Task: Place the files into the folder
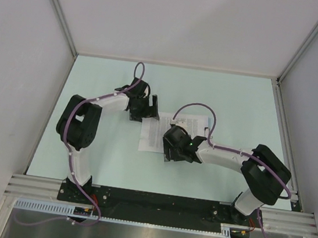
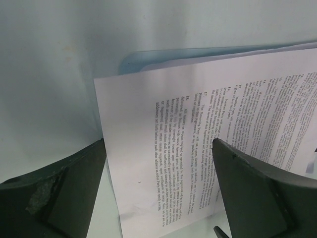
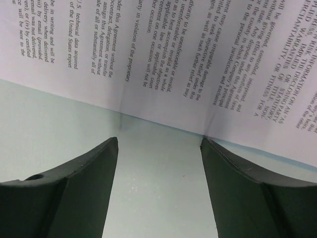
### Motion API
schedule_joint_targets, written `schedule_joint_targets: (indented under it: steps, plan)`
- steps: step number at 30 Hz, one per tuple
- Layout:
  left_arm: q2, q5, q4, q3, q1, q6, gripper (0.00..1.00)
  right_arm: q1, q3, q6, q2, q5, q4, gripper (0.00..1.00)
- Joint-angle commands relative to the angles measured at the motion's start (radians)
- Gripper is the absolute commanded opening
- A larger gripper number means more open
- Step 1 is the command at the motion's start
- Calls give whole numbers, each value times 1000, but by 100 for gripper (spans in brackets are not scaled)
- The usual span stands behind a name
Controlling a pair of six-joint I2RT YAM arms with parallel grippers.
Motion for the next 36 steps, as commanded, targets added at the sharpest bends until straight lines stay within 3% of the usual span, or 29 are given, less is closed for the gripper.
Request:
schedule_joint_targets:
  steps: [1,2,5,11,13,15,19,20,22,36]
  plan:
    - [-85,-57,-68,41,2,33,95,18,20,4,-175,15,-104,75]
    - [-107,-81,-86,48,2,39,96,16,18,-4,-215,28,-120,77]
    - [-171,-105,-121,68,-1,62,100,-85,18,-65,-343,16,-160,99]
    - [-243,-73,-152,65,-44,70,98,-511,20,-254,-282,-253,-63,99]
    - [-248,-2,-87,47,-95,56,96,-623,36,-268,-228,-294,-55,90]
    - [-200,87,-59,47,-148,41,92,-673,33,-286,-203,-348,-26,71]
    - [-83,104,-27,113,-233,7,81,-703,32,-331,-150,-356,3,51]
    - [-66,104,-13,120,-243,-2,80,-705,32,-337,-136,-368,9,42]
    - [-18,109,23,125,-260,-25,76,-705,32,-341,-114,-383,26,35]
    - [77,64,20,119,-273,-16,72,-700,32,-344,16,-425,89,31]
